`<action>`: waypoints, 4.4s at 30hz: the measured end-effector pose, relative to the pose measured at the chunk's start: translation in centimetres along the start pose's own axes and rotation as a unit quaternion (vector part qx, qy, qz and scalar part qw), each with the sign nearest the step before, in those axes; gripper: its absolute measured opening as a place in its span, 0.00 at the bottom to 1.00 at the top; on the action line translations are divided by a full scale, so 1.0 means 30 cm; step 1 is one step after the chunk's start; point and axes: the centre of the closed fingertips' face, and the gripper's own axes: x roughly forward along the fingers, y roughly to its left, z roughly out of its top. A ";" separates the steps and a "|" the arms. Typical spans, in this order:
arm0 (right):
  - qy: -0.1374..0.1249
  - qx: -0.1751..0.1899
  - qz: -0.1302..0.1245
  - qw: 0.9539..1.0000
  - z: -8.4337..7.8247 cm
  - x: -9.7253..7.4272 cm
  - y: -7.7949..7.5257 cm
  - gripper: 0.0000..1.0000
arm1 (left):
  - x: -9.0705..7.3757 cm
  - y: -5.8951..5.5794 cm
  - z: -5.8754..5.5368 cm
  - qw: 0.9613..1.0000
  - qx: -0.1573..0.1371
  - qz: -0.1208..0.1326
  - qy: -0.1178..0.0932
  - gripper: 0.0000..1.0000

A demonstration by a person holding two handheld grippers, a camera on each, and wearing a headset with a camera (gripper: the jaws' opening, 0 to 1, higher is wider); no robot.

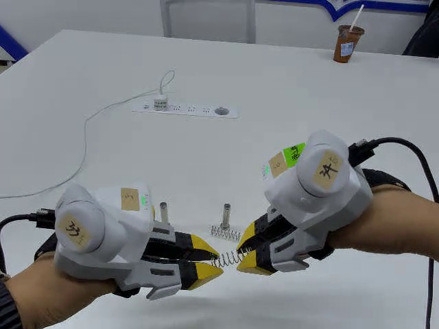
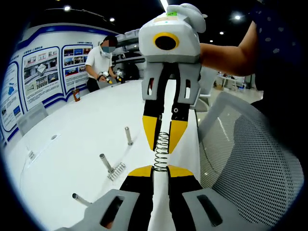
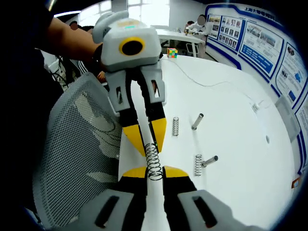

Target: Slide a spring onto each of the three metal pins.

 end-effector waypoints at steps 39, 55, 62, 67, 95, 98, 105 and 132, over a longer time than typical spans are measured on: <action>0.011 -0.001 0.006 1.000 0.042 -0.009 0.008 0.12 | 0.041 -0.015 0.011 1.000 0.001 0.007 -0.014 0.21; 0.020 0.008 -0.002 1.000 0.023 -0.038 -0.023 0.12 | 0.025 -0.003 0.010 0.999 -0.014 0.023 -0.027 0.30; 0.027 0.016 -0.006 0.999 -0.006 -0.050 -0.038 0.12 | 0.017 0.001 0.001 0.999 -0.017 0.029 -0.027 0.34; 0.033 0.020 -0.010 0.999 -0.025 -0.062 -0.052 0.12 | 0.011 0.005 -0.004 0.999 -0.020 0.035 -0.027 0.38; 0.072 0.052 -0.076 0.993 -0.142 -0.205 -0.234 0.12 | -0.065 0.056 -0.052 0.996 -0.042 0.080 -0.023 0.55; 0.080 0.054 -0.083 0.992 -0.160 -0.214 -0.253 0.12 | -0.075 0.059 -0.062 0.995 -0.043 0.084 -0.020 0.56; 0.091 0.065 -0.092 0.989 -0.195 -0.225 -0.289 0.12 | -0.112 0.076 -0.093 0.993 -0.054 0.100 -0.018 0.58; 0.155 0.079 -0.088 0.981 -0.303 -0.164 -0.377 0.12 | -0.192 0.124 -0.138 0.984 -0.090 0.153 -0.023 0.63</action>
